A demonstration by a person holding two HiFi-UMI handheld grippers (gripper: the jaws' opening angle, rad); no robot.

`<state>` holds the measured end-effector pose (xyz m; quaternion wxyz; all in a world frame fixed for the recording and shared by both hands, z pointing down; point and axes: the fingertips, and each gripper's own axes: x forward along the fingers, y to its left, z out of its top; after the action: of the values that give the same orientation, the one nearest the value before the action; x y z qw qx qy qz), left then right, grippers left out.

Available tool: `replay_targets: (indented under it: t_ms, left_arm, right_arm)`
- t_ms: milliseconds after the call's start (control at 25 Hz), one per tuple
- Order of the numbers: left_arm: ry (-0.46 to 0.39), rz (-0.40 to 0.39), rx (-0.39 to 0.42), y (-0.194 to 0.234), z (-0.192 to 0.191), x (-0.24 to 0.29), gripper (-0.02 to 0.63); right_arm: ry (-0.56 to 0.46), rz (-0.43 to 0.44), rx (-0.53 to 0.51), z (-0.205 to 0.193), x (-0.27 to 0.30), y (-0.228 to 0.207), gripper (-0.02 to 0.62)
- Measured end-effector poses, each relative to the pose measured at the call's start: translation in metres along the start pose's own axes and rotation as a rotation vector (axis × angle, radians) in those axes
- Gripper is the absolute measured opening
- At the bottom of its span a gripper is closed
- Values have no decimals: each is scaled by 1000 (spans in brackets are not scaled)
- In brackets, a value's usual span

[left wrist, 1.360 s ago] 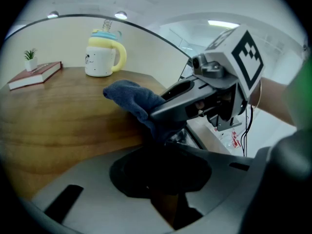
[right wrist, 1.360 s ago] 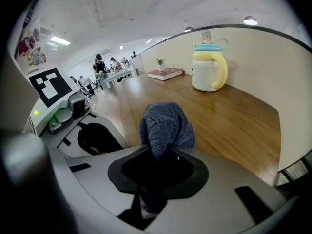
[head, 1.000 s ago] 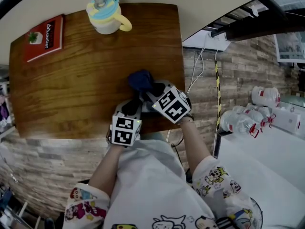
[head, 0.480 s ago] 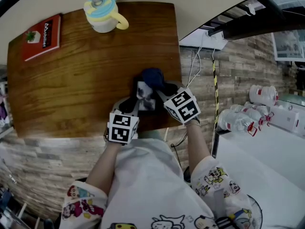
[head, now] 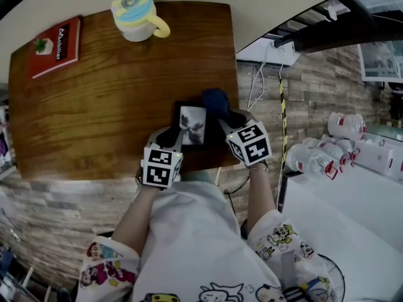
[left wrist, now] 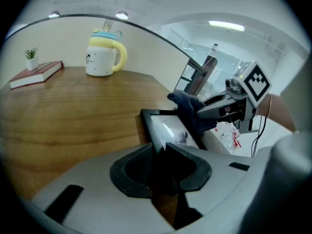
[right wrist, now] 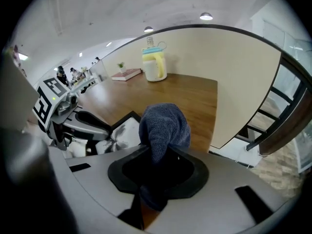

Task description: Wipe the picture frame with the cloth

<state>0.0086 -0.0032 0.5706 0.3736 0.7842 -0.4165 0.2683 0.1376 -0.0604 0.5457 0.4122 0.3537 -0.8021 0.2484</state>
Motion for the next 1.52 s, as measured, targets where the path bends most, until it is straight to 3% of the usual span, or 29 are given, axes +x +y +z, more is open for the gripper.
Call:
replay_targets:
  t_ms: [280,480,760,1000,1200,1520]
  left_arm:
    - [1,0,0,-1,0,0,81]
    - [0,1,1,0,0,0,83]
    - [-3,0,1,-1,0,-1,81]
    - [-1,2,4,-1,0,0,81]
    - [-2,4,4,0,0,0,81]
    - [-3,5,-1,1,0,0,83]
  right_arm:
    - [-122,42,-19,29,-26,27,71]
    - [-178,129,-141,55,-27,69,71]
    - [-88,245,-381,49,10,117,71]
    - [14,236,-512,36,41,121,71]
    - [53,259,-461,30,50,116,69]
    - [60,215,-348,18,44,103,69]
